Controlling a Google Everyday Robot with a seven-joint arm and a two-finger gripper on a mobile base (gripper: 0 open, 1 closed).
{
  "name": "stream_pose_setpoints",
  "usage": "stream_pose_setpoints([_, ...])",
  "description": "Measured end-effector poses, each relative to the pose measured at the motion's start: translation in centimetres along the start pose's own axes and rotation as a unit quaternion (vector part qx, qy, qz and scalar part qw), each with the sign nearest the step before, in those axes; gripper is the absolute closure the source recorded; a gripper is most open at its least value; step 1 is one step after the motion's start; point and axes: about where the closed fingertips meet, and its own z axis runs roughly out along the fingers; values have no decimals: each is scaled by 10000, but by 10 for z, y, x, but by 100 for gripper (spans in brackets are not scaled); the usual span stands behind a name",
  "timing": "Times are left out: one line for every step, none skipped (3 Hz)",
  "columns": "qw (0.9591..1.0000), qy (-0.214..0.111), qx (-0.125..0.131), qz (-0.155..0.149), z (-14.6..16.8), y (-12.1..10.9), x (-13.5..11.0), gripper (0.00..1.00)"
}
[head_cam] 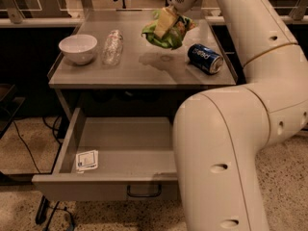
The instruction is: Place green rice chip bag into top drawer
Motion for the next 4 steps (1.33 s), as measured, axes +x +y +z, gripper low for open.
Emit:
stream_pose_setpoints([10000, -9, -14, -11, -2, 1, 0, 100])
stream_pose_setpoints([9995, -144, -258, -106, -46, 35, 11, 100])
stream_pose_setpoints([9994, -107, -301, -127, -39, 40, 12, 100])
stream_pose_setpoints([9993, -189, -268, -182, -38, 35, 3, 100])
